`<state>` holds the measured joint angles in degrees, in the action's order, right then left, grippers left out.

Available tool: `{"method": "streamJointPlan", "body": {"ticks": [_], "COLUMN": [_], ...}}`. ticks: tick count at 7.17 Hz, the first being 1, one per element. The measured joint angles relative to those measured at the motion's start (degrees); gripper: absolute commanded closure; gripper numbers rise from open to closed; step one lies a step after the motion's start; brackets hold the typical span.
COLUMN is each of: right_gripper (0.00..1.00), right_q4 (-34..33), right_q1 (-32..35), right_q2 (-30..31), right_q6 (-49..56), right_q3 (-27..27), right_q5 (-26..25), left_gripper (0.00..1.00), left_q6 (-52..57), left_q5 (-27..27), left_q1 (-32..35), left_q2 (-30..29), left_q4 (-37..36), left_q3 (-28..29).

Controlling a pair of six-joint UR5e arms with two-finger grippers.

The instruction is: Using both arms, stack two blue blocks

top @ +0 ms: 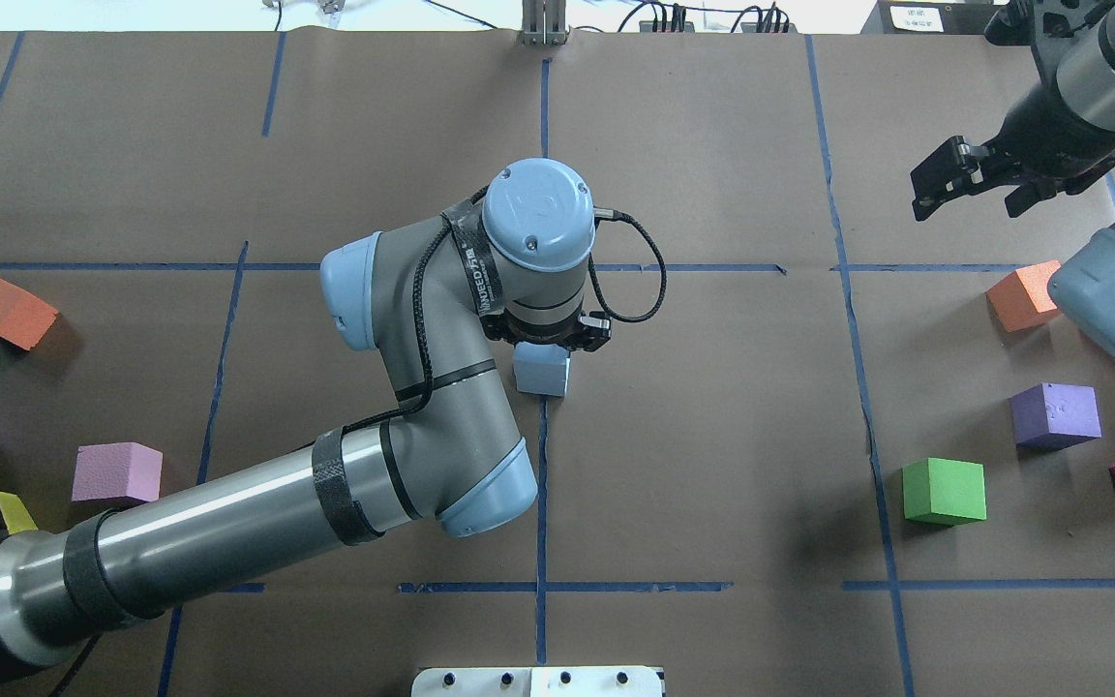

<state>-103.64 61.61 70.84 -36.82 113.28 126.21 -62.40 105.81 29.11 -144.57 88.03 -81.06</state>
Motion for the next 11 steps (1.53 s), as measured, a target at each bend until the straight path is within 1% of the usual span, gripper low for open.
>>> {"method": "streamJointPlan", "body": {"ticks": [1,2,3,8,9,11], "right_gripper": [0.00,0.00,0.00,0.00,0.00,0.00], "right_q4": [0.0,0.0,0.0,0.0,0.0,0.0], "right_q1": [0.0,0.0,0.0,0.0,0.0,0.0], "right_q2": [0.0,0.0,0.0,0.0,0.0,0.0], "right_q6": [0.0,0.0,0.0,0.0,0.1,0.1], "right_q3": [-0.1,-0.1,-0.2,-0.3,-0.3,-0.1], "right_q5": [0.0,0.0,0.0,0.0,0.0,0.0], "left_gripper": [0.79,0.29,0.00,0.00,0.00,0.00], "left_q6": [0.0,0.0,0.1,-0.1,-0.1,-0.1], "left_q5": [-0.1,-0.1,-0.1,-1.2,-1.7,-2.7], "left_q1": [0.0,0.0,0.0,0.1,0.4,1.7], "left_q2": [0.0,0.0,0.0,-0.1,0.1,0.8], "left_q4": [0.1,0.1,0.1,1.6,1.1,-2.1], "left_q3": [0.2,0.3,0.3,-0.6,-2.4,-8.1]}}
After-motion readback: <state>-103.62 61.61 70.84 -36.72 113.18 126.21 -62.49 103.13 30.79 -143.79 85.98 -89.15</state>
